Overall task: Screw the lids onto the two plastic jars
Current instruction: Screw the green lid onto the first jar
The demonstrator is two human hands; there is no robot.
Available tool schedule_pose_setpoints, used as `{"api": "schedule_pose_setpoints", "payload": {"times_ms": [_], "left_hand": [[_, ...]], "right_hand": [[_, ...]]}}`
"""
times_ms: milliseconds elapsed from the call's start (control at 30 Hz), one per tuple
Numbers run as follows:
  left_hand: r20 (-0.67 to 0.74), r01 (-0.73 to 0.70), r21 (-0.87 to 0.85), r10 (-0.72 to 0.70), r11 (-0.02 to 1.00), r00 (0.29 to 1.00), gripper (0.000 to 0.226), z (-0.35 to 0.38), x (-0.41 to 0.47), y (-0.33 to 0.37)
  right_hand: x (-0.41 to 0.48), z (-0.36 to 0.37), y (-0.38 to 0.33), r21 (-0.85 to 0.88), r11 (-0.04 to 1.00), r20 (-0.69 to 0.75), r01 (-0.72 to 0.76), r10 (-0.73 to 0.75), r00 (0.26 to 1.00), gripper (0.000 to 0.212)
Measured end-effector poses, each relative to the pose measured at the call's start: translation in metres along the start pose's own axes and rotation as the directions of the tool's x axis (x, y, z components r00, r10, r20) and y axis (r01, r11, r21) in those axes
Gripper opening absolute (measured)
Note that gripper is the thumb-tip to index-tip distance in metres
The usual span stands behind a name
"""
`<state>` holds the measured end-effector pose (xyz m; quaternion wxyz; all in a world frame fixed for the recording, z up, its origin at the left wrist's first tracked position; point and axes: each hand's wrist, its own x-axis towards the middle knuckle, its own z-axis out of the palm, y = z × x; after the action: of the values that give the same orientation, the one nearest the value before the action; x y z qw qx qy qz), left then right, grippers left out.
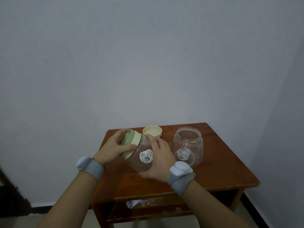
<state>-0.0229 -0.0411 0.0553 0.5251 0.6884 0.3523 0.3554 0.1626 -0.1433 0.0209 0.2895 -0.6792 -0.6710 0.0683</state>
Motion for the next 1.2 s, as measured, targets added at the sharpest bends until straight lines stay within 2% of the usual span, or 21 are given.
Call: {"api": "schedule_pose_setpoints", "payload": {"times_ms": [67, 100, 133, 200, 233, 267, 300, 367, 467, 533, 567, 633, 700, 767, 833, 867, 933, 1000, 1067, 1133, 1200], "left_hand": [[0.096, -0.008, 0.016, 0.006, 1.0, 0.995, 0.085, -0.004, 0.001, -0.001], [0.076, 0.023, 0.039, -0.026, 0.999, 0.997, 0.085, -0.003, 0.004, -0.001], [0.025, 0.065, 0.087, -0.067, 0.994, 0.997, 0.087, 0.0, 0.005, 0.003], [-0.113, 0.248, 0.224, -0.228, 0.942, 0.967, 0.102, 0.01, 0.008, 0.01], [-0.151, 0.317, 0.256, -0.287, 0.913, 0.946, 0.104, 0.015, 0.009, 0.015], [-0.168, 0.353, 0.276, -0.316, 0.894, 0.934, 0.096, 0.019, 0.007, 0.019], [-0.171, 0.346, 0.286, -0.308, 0.894, 0.936, 0.081, 0.021, 0.005, 0.024], [-0.114, 0.231, 0.224, -0.21, 0.947, 0.971, 0.054, 0.019, 0.001, 0.031], [0.042, 0.154, 0.12, -0.16, 0.981, 0.986, 0.071, 0.008, -0.005, 0.038], [-0.02, 0.207, 0.251, -0.209, 0.946, 0.978, 0.087, 0.01, 0.0, 0.036], [-0.085, 0.252, 0.326, -0.237, 0.911, 0.968, 0.104, 0.012, 0.004, 0.032], [-0.196, 0.366, 0.37, -0.314, 0.854, 0.929, 0.125, 0.015, 0.009, 0.028], [-0.18, 0.372, 0.367, -0.327, 0.853, 0.928, 0.103, 0.018, 0.005, 0.03], [-0.099, 0.229, 0.328, -0.208, 0.916, 0.973, 0.08, 0.015, 0.001, 0.036], [-0.005, 0.133, 0.289, -0.138, 0.948, 0.99, 0.087, 0.011, -0.005, 0.042], [0.012, 0.139, 0.273, -0.148, 0.952, 0.989, 0.089, 0.009, -0.004, 0.042], [-0.03, 0.208, 0.319, -0.209, 0.925, 0.977, 0.092, 0.011, -0.001, 0.037], [-0.095, 0.32, 0.372, -0.307, 0.872, 0.947, 0.109, 0.012, 0.003, 0.028], [-0.138, 0.352, 0.335, -0.324, 0.874, 0.936, 0.1, 0.013, 0.005, 0.025], [-0.091, 0.251, 0.252, -0.235, 0.935, 0.968, 0.083, 0.007, 0.006, 0.021], [0.023, 0.125, 0.203, -0.133, 0.971, 0.991, 0.085, -0.002, 0.002, 0.02]], "right_hand": [[-0.001, -0.003, 0.002, 0.008, 1.0, 0.01, -0.002, 0.002, 1.0, 0.135], [-0.001, -0.003, 0.002, 0.012, 1.0, 0.011, -0.006, 0.006, 1.0, 0.135], [0.0, -0.003, 0.001, 0.017, 1.0, 0.007, -0.011, 0.011, 1.0, 0.135], [0.0, -0.002, -0.001, 0.018, 1.0, 0.003, -0.016, 0.016, 1.0, 0.135], [0.001, -0.002, -0.002, 0.016, 1.0, 0.003, -0.017, 0.017, 1.0, 0.135], [0.001, -0.001, -0.002, 0.014, 1.0, 0.005, -0.019, 0.019, 1.0, 0.135], [0.001, -0.001, -0.002, 0.012, 1.0, 0.004, -0.02, 0.02, 1.0, 0.136], [0.0, 0.0, -0.001, 0.0, 1.0, 0.001, -0.01, 0.01, 1.0, 0.135], [-0.002, 0.002, -0.001, -0.01, 1.0, 0.001, 0.003, -0.003, 1.0, 0.134], [-0.002, 0.002, -0.003, -0.009, 1.0, -0.007, 0.0, 0.0, 1.0, 0.134], [-0.001, 0.001, -0.004, -0.01, 1.0, -0.009, 0.001, -0.001, 1.0, 0.134], [-0.001, 0.001, -0.006, -0.016, 1.0, -0.005, 0.004, -0.004, 1.0, 0.134], [-0.001, 0.0, -0.007, -0.025, 1.0, -0.004, 0.01, -0.01, 1.0, 0.134], [-0.002, -0.002, -0.006, -0.029, 0.999, 0.013, 0.017, -0.016, 1.0, 0.134], [-0.002, -0.003, -0.003, -0.016, 1.0, 0.033, 0.021, -0.02, 0.999, 0.134], [-0.003, -0.003, -0.003, -0.006, 1.0, 0.031, 0.017, -0.017, 0.999, 0.134], [-0.003, -0.004, -0.002, 0.009, 1.0, 0.018, 0.005, -0.005, 1.0, 0.135], [-0.003, -0.002, -0.006, 0.025, 1.0, 0.008, -0.015, 0.014, 1.0, 0.136], [-0.003, 0.0, -0.007, 0.037, 0.999, 0.0, -0.021, 0.021, 1.0, 0.141], [-0.005, 0.002, -0.006, 0.041, 0.999, -0.012, -0.012, 0.013, 1.0, 0.144], [-0.006, 0.002, -0.006, 0.022, 1.0, 0.003, -0.009, 0.009, 1.0, 0.144]]}}
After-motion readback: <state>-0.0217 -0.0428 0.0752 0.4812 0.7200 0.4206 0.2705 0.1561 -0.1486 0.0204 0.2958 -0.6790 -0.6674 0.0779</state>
